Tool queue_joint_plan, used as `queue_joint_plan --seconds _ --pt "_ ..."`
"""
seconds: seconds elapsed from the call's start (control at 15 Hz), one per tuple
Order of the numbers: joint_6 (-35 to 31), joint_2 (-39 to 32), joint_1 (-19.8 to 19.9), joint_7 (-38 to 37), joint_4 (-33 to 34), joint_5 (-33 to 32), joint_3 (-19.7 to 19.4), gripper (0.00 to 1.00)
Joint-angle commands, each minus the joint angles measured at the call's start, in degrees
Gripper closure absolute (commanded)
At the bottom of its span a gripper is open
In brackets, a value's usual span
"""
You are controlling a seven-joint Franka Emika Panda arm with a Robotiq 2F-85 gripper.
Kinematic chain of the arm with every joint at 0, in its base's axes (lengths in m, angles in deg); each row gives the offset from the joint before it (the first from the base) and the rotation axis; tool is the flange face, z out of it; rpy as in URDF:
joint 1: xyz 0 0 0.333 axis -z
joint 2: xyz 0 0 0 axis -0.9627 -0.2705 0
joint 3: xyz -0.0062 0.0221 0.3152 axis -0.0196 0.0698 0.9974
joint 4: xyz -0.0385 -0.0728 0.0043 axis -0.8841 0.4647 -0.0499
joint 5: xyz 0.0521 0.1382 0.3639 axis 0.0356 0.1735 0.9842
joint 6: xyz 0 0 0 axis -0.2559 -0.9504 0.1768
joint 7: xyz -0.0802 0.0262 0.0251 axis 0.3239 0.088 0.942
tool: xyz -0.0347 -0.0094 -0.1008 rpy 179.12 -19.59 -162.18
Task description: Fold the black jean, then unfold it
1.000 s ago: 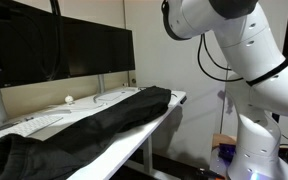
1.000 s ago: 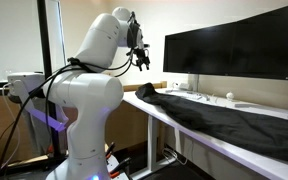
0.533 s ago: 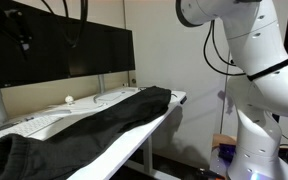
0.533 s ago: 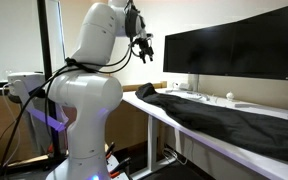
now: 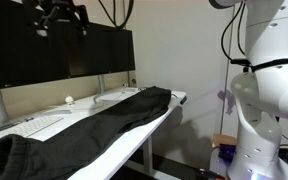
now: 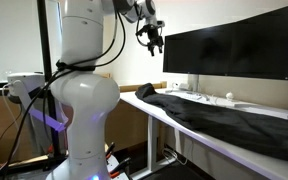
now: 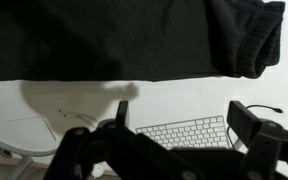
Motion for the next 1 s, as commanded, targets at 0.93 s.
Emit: queue_joint_plan --seconds 0.93 --pt "-2.89 31.02 19.39 25.06 -39.74 11.97 -10.20 0.00"
